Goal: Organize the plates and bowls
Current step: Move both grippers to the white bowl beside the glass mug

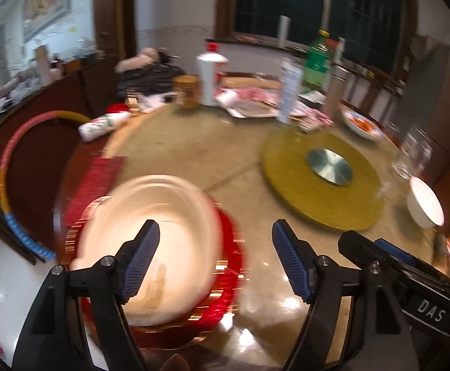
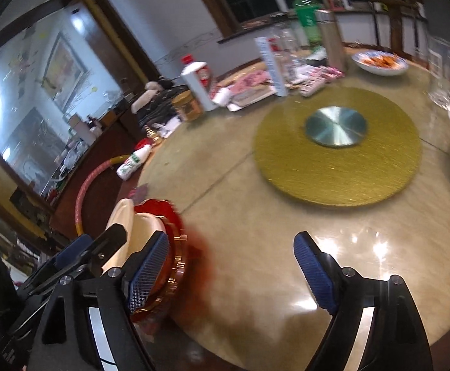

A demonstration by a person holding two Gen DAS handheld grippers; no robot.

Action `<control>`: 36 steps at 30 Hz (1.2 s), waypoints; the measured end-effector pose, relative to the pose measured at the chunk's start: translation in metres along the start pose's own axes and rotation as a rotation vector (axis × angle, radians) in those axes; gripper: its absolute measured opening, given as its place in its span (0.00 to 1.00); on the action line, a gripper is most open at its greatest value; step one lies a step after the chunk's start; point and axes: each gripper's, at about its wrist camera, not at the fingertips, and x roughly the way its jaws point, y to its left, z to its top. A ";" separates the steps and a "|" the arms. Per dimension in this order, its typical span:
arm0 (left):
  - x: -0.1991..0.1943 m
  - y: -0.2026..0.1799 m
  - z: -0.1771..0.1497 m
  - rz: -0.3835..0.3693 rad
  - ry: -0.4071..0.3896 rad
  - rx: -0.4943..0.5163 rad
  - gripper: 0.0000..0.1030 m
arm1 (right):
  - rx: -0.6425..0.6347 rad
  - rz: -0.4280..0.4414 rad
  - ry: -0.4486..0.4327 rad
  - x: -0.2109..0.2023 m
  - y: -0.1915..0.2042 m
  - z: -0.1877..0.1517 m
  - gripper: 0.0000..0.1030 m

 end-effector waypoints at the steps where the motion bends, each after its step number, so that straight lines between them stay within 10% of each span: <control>1: 0.005 -0.011 0.001 -0.023 0.016 0.011 0.73 | 0.019 -0.001 -0.001 -0.005 -0.013 0.001 0.83; 15: 0.062 -0.187 0.007 -0.293 0.201 0.150 0.76 | 0.264 -0.211 -0.110 -0.102 -0.185 0.024 0.84; 28: 0.099 -0.319 0.017 -0.328 0.229 0.221 0.76 | 0.494 -0.328 -0.166 -0.142 -0.316 0.072 0.83; 36: 0.114 -0.350 0.015 -0.287 0.212 0.237 0.76 | 0.598 -0.348 -0.105 -0.110 -0.368 0.084 0.46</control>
